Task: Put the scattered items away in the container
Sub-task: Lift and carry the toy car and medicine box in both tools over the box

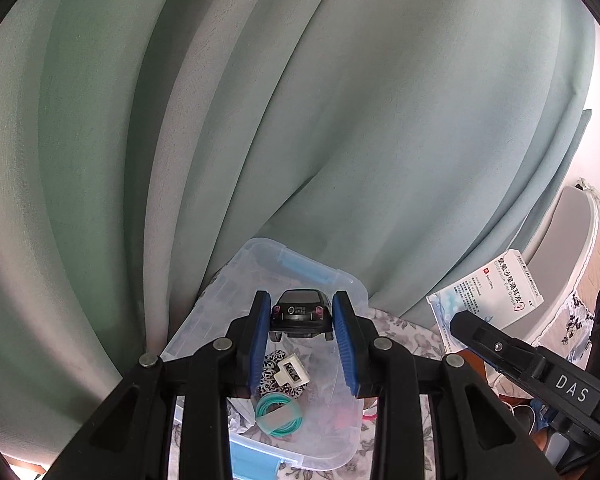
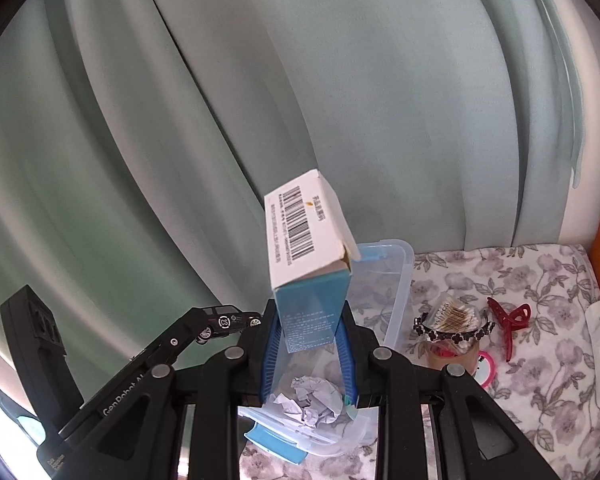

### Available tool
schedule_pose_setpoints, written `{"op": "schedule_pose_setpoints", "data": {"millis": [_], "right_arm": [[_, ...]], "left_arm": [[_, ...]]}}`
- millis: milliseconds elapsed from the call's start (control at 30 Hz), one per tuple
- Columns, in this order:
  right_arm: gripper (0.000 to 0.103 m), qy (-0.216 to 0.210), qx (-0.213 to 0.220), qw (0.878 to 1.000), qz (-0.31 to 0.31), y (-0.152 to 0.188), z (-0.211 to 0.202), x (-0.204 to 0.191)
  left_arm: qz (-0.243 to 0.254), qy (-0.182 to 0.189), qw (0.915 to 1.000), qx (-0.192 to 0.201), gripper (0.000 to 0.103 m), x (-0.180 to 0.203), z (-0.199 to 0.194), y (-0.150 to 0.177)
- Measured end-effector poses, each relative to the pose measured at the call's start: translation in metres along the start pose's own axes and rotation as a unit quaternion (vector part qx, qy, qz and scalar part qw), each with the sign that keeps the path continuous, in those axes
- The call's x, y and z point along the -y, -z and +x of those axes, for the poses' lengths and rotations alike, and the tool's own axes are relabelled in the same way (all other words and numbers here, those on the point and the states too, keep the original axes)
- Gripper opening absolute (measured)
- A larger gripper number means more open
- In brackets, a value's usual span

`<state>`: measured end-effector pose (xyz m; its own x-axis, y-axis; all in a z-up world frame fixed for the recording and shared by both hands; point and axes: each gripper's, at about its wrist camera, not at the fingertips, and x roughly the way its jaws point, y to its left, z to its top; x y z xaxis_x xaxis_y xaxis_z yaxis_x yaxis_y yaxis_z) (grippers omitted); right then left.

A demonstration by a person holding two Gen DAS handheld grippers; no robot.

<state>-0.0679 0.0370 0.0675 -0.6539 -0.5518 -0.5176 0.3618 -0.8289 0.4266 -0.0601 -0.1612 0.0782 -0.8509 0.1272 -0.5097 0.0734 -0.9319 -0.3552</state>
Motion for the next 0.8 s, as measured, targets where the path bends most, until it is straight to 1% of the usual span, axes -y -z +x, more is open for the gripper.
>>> {"op": "schedule_pose_setpoints", "data": {"millis": [233, 800], "right_arm": [[0.029, 0.006, -0.013, 1.0, -0.006, 0.002, 0.018, -0.005], [0.029, 0.017, -0.051, 0.998, -0.014, 0.008, 0.06, -0.008]], "left_arm": [[-0.008, 0.001, 1.0, -0.003, 0.033, -0.009, 0.005, 0.001], [-0.019, -0.008, 0.9992, -0.035, 0.033, -0.033, 0.032, 0.001]]}}
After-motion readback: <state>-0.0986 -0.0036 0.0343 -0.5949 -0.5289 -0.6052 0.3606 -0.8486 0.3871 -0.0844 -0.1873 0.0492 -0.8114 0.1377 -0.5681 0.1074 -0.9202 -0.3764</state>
